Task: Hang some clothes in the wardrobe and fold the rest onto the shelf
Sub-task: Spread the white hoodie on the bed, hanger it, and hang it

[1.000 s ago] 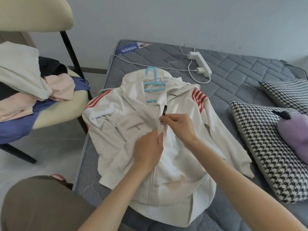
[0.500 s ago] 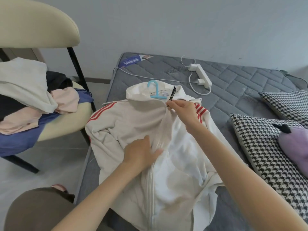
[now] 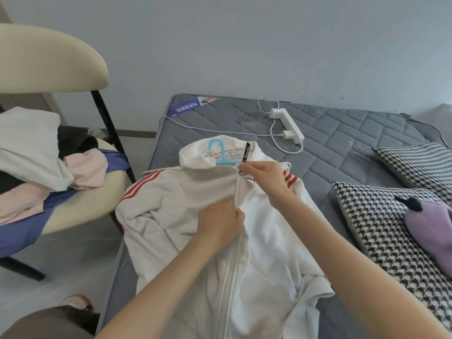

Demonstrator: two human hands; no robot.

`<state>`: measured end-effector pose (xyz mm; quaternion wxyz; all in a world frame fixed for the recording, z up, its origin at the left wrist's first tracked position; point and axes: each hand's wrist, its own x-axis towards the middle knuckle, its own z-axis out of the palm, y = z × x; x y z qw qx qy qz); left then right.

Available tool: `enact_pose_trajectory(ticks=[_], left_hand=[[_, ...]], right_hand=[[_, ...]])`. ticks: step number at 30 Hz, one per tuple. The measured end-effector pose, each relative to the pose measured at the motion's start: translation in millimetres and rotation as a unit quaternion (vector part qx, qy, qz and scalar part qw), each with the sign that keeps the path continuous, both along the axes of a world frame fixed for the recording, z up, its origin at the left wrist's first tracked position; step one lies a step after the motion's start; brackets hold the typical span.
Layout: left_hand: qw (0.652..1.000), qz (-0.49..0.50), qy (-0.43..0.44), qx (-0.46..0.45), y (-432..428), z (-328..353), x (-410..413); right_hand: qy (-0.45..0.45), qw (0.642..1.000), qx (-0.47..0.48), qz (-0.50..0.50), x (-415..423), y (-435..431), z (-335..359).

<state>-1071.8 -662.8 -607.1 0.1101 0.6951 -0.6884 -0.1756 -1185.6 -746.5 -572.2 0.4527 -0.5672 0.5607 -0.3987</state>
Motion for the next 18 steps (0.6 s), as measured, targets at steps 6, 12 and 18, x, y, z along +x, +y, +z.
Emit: enact_pose_trajectory(ticks=[6,12,18], left_hand=[[0.993,-0.091,-0.005,0.072,16.4,-22.0,24.7],[0.983,-0.087,-0.014,0.164,0.5,-41.4,45.4],[0.992,-0.031,0.009,0.118,-21.3,-57.5,56.0]], right_hand=[[-0.017,0.995,0.007,-0.093,2.4,-57.6,7.6],[0.019,0.995,0.029,-0.095,1.9,-59.1,-29.0],[0.239,0.962,0.037,0.126,-27.0,-44.0,-71.8]])
